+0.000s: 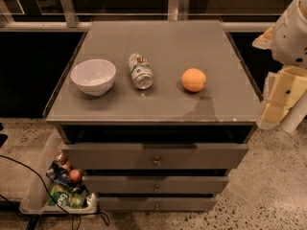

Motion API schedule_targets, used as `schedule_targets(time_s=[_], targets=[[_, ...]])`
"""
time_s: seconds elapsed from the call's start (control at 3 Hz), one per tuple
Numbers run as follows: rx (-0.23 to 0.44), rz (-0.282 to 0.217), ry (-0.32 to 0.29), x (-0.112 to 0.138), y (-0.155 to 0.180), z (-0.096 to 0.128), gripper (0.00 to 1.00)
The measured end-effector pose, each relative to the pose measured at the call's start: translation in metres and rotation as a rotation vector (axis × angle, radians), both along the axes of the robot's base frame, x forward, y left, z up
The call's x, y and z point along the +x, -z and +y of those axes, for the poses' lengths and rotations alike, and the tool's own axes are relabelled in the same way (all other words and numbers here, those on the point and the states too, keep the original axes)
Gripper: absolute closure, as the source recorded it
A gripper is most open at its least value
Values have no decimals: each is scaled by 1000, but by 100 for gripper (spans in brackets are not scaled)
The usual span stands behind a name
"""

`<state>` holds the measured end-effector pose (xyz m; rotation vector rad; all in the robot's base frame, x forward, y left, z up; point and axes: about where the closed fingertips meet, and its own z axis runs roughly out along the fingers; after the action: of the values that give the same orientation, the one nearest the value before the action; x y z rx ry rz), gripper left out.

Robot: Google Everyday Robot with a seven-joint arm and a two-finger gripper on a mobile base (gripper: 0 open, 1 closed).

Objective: Open top drawer

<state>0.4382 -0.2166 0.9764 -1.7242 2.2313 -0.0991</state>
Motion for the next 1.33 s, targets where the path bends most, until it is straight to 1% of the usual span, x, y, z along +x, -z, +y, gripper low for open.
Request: schedule_targets(time_s=[0.33, 0.67, 1.0, 1.33], targets=[[1, -6, 0, -1, -1, 0, 0], [3, -4, -9, -6, 5, 1, 0], [24, 9, -74, -32, 39, 8, 0], [61, 65, -150, -68, 99, 12, 0]])
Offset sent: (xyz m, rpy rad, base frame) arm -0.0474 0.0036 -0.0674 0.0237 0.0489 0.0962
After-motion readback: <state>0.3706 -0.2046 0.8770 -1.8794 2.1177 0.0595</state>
